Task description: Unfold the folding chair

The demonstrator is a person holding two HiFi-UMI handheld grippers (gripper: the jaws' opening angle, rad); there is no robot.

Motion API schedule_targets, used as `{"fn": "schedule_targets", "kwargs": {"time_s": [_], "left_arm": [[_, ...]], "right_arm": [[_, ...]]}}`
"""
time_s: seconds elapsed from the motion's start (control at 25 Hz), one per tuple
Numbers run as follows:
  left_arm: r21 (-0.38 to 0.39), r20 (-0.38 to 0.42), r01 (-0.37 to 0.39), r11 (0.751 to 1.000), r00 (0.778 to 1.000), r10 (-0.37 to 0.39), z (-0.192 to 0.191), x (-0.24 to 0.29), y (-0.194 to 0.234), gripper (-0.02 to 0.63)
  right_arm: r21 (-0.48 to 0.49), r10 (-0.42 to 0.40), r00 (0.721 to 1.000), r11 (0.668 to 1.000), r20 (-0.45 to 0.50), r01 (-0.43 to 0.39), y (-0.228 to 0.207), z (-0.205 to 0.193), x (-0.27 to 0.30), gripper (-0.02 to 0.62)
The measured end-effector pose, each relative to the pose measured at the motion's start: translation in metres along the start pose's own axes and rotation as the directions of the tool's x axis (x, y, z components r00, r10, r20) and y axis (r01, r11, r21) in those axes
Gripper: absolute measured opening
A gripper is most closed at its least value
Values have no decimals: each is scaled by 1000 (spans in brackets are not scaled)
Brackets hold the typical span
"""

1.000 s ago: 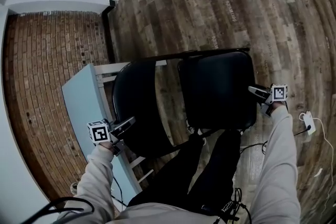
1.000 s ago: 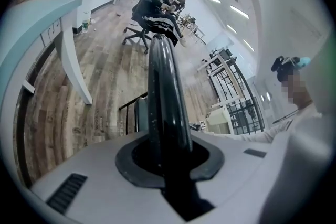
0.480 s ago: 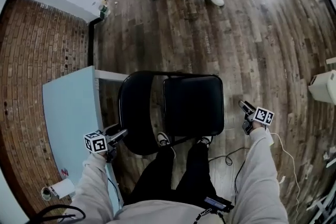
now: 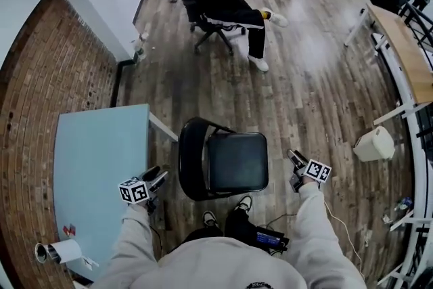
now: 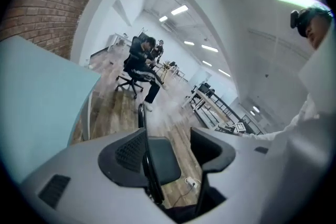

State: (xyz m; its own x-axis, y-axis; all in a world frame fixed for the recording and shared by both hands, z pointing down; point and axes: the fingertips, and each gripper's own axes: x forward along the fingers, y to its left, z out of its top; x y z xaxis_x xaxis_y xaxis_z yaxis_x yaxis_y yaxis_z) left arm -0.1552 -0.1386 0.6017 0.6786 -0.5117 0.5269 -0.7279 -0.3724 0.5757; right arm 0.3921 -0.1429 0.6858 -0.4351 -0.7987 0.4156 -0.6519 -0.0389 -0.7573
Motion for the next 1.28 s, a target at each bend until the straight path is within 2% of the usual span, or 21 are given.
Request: {"fn": "schedule_targets", "kwargs": {"time_s": [0.12, 0.24, 0.4, 0.44, 0.52, 0.56, 0.6, 0.64, 0.72, 0.76, 0.8, 0.84, 0.88, 0.92, 1.0, 1.04, 1.08, 1.16, 1.2, 1.28], "left_arm": [[63, 133, 41, 997, 990, -49, 44, -30, -22, 267], [113, 266, 75, 991, 959, -102, 88, -59, -45, 267], [259, 340, 104, 960, 921, -191, 127, -81, -88, 245], [296, 365, 85, 952, 910, -195, 139, -89, -99, 208], [355, 423, -3, 935, 892, -158, 160, -110, -116, 118], [387, 449, -62, 920, 884, -129, 168, -121, -125, 48], [427, 470, -114, 897, 875, -112, 175, -129, -137, 8], [474, 484, -155, 867, 868, -109, 181, -136, -151, 6], [548, 495, -209, 810, 861, -114, 194, -141, -177, 5], [558, 498, -220, 800, 860, -112, 199, -142, -183, 5], [551, 501, -223, 804, 859, -105, 202, -142, -185, 5], [539, 505, -232, 809, 858, -90, 204, -142, -184, 5], [539, 510, -259, 802, 857, -66, 203, -142, -183, 5], [558, 518, -303, 773, 854, -39, 203, -141, -186, 5], [624, 534, -366, 690, 845, -34, 205, -142, -208, 5], [644, 535, -358, 676, 843, -63, 207, -143, -224, 5], [648, 534, -331, 686, 840, -100, 210, -145, -239, 5], [637, 539, -271, 722, 826, -165, 217, -150, -263, 5], [641, 546, -265, 720, 817, -185, 219, -154, -274, 5], [677, 565, -305, 670, 799, -207, 220, -161, -296, 5]], "right_arm": [[-79, 25, 998, 997, 60, -20, 76, 21, -23, 299], [-151, 73, 995, 987, 70, -62, 154, 17, -32, 299], [-248, 121, 981, 965, 151, -81, 249, 25, -42, 296], [-278, 134, 976, 957, 171, -82, 274, 30, -43, 278], [-364, 141, 970, 929, 198, -61, 321, 33, -47, 140], [-424, 132, 968, 905, 212, -31, 345, 32, -51, 56], [-494, 120, 966, 869, 228, 9, 370, 33, -56, 13], [-572, 106, 964, 818, 245, 55, 394, 33, -61, 8], [-719, 74, 958, 678, 276, 155, 435, 35, -67, 8], [-762, 61, 956, 619, 286, 188, 451, 34, -66, 8], [-777, 57, 955, 596, 291, 202, 462, 32, -66, 6], [-771, 58, 954, 604, 295, 202, 469, 30, -67, 6], [-758, 63, 953, 622, 298, 196, 475, 27, -68, 6], [-751, 72, 951, 633, 299, 188, 483, 23, -70, 6], [-764, 104, 950, 623, 295, 169, 506, 15, -73, 6], [-774, 126, 949, 614, 290, 155, 520, 9, -72, 6], [-782, 148, 948, 609, 282, 137, 534, 4, -72, 6], [-794, 180, 948, 598, 263, 106, 558, -7, -69, 6], [-802, 187, 949, 589, 254, 98, 567, -12, -67, 6], [-815, 196, 950, 572, 243, 91, 579, -17, -68, 5]]}}
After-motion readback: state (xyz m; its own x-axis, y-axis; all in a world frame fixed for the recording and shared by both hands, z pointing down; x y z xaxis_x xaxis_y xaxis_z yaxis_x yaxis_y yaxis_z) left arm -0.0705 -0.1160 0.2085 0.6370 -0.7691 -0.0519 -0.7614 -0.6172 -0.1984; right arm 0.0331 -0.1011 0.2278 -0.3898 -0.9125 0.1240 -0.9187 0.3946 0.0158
